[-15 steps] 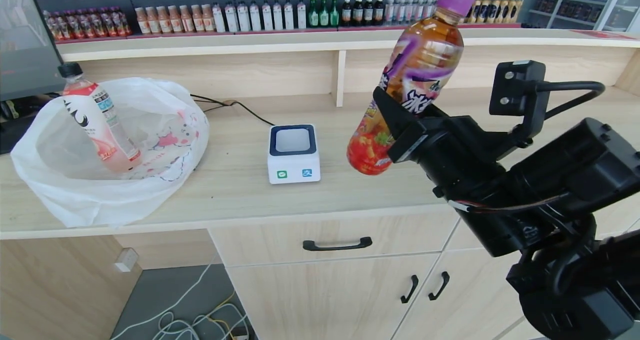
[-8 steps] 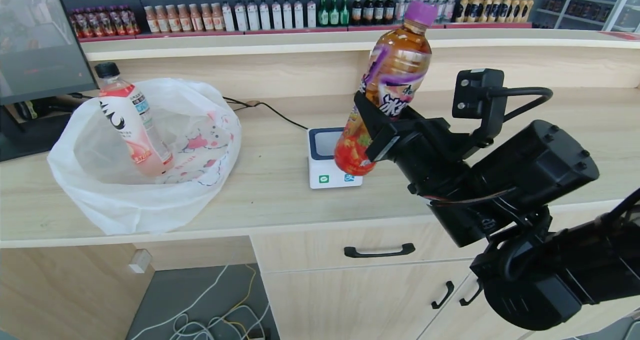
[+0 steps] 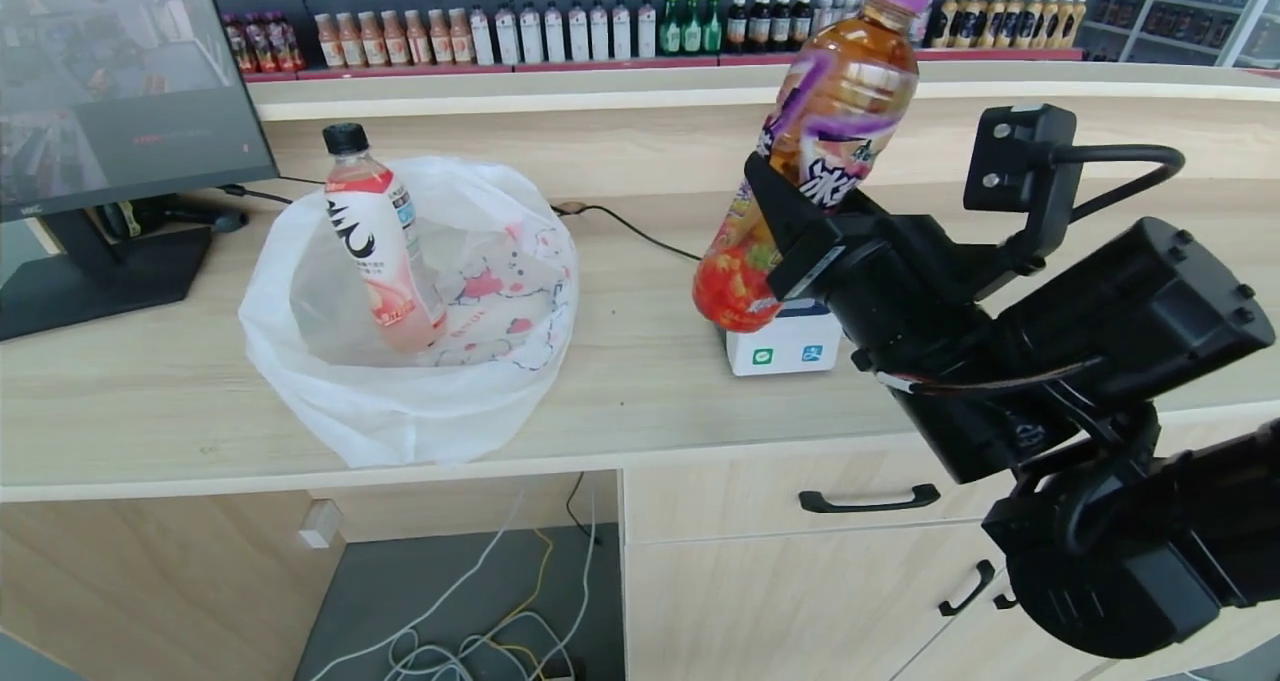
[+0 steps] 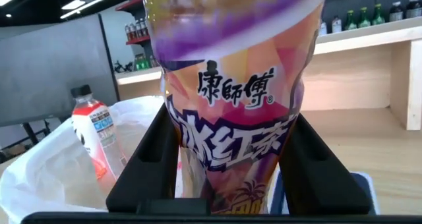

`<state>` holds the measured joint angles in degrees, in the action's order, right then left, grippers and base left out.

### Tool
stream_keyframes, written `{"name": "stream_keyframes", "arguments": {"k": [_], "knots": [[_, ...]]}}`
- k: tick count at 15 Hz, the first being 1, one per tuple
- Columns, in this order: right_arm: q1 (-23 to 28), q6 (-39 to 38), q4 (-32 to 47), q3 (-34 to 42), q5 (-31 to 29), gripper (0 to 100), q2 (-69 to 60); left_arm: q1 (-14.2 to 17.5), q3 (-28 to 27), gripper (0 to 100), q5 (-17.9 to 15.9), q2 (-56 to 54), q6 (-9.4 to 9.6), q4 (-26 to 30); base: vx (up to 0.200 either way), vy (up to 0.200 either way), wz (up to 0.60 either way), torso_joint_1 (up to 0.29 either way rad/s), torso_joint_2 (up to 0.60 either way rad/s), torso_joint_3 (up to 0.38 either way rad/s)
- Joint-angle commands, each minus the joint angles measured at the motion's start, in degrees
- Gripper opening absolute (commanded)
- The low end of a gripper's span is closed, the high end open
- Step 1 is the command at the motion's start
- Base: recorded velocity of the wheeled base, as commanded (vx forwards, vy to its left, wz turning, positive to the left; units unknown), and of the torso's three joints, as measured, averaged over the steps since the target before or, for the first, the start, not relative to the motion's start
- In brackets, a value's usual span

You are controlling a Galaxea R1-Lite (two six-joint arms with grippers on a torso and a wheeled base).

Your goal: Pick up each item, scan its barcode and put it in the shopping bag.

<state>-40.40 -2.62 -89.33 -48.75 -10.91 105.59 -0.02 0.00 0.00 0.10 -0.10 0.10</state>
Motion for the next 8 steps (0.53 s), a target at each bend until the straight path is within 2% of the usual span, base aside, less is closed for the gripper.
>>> {"name": "stream_keyframes", "arguments": {"k": [1, 8], "knots": [[0.76, -0.02, -0.14, 2.08, 0.01, 0, -2.24, 0.02, 0.0, 100, 0.0, -0.01, 0.01, -0.01, 0.0, 0.0, 0.0, 0.0, 0.0, 0.0], [1.46, -0.54, -0.67, 5.33, 0.19, 0, -6.45, 0.02, 0.0, 100, 0.0, -0.01, 0.01, -0.01, 0.0, 0.0, 0.0, 0.0, 0.0, 0.0]]}}
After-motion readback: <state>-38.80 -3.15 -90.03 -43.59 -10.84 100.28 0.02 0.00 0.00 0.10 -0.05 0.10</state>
